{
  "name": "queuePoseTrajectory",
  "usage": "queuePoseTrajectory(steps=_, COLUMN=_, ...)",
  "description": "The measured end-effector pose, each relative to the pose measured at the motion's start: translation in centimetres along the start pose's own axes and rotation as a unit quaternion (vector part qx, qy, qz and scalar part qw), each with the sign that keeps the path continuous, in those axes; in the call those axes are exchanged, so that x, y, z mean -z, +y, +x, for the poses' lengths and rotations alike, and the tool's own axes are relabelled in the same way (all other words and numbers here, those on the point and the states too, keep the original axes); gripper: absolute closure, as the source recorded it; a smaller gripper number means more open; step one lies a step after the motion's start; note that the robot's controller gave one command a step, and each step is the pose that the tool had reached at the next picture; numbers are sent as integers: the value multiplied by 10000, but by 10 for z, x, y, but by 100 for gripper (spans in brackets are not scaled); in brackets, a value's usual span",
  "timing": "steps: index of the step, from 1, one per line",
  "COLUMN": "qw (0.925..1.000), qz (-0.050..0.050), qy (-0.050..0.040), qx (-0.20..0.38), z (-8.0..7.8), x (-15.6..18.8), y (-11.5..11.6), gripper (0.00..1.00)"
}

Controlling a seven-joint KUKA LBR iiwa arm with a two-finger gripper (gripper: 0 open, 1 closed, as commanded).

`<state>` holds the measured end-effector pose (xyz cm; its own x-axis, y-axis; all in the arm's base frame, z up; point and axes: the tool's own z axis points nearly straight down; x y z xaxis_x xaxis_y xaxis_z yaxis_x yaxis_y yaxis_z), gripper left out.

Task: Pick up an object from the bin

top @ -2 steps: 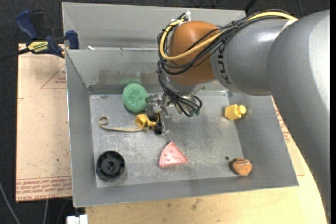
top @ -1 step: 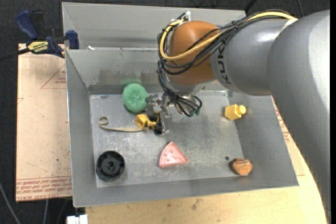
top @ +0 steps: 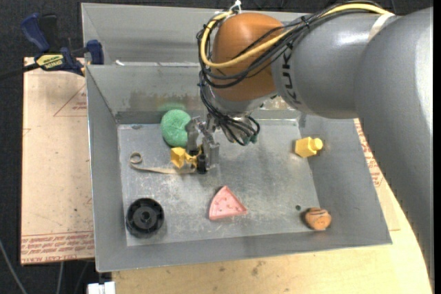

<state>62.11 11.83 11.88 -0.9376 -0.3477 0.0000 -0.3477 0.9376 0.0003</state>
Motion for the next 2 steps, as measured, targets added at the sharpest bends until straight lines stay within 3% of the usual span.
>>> queuePoseTrajectory(steps=1, qw=9998, qz=-13, qy=-23, qx=174, z=-13, x=50, y=-30, gripper=100)
queuePoseTrajectory(steps=2, qw=9998, qz=-3, qy=7, qx=222, z=10, x=113, y=-31, gripper=100)
